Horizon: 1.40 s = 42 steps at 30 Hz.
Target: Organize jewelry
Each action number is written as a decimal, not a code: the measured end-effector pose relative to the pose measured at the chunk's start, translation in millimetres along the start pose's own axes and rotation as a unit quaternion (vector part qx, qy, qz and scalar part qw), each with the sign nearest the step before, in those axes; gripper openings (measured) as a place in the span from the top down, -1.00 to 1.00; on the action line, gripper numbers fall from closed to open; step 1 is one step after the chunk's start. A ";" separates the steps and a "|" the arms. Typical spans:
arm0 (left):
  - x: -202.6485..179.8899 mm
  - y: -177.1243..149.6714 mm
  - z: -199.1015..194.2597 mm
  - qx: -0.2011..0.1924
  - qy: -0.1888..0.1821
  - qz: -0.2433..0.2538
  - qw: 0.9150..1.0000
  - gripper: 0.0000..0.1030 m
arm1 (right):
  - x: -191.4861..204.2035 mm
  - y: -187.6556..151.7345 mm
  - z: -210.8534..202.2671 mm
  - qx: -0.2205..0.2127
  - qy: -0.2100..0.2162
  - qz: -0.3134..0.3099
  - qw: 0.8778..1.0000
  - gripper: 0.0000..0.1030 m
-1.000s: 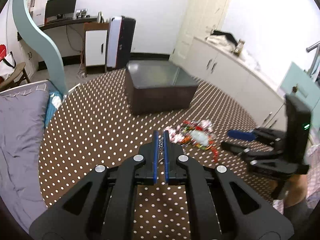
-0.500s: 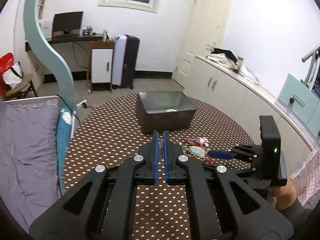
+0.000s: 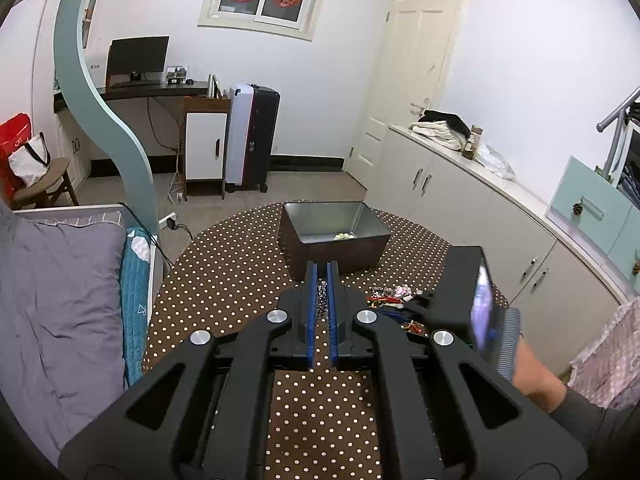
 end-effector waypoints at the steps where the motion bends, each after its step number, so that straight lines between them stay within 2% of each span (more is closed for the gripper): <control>1: -0.2 -0.4 -1.2 -0.001 -0.002 0.001 1.000 0.90 | -2.6 0.5 1.5 0.000 -0.001 0.004 1.000 0.69; 2: -0.4 -0.2 -1.5 -0.002 -0.004 0.002 1.000 0.90 | -6.6 2.6 0.1 -0.006 0.008 0.016 1.000 0.86; 3: 0.0 -0.1 -1.0 -0.001 -0.002 0.003 1.000 0.90 | -11.5 4.6 -5.3 -0.015 0.017 0.030 0.999 0.92; 5: 0.9 -1.5 3.5 0.005 -0.001 0.003 1.000 0.90 | -23.3 8.4 -21.6 -0.040 0.037 0.063 0.996 0.93; 6: 0.9 -2.9 8.3 0.010 -0.004 0.001 1.000 0.90 | -32.6 11.3 -31.1 -0.053 0.061 0.090 0.993 0.93; 8: -0.8 -5.7 18.2 0.020 -0.013 -0.002 1.000 0.90 | -48.3 16.1 -46.5 -0.074 0.082 0.126 0.986 0.93; 13: -9.0 -9.6 47.9 0.043 -0.035 -0.006 0.998 0.90 | -78.9 28.8 -79.4 -0.108 0.100 0.163 0.976 0.93; 20: -22.2 16.7 71.2 0.038 -0.046 -0.005 0.998 0.90 | -100.1 53.9 -109.4 -0.134 0.077 0.158 0.975 0.93; 30: -36.5 66.0 90.9 0.018 -0.039 0.008 0.999 0.90 | -112.4 98.0 -136.9 -0.169 0.049 0.125 0.976 0.93; 37: -27.0 106.5 113.1 0.009 -0.030 -0.001 1.000 0.90 | -131.5 131.3 -133.0 -0.179 0.032 0.122 0.976 0.93; 42: -15.6 115.0 145.1 0.026 -0.018 -0.012 0.999 0.90 | -142.2 133.9 -100.9 -0.155 0.023 0.128 0.979 0.93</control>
Point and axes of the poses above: each gripper's, at about its wrist camera, not at the fingertips, and z roughly the way its jaws point, x to its left, y to its top, the point moved 4 cm from there along z, roughly the way its jaws point, and after that the axes turned 5 degrees about z, right-handed, at the moved point
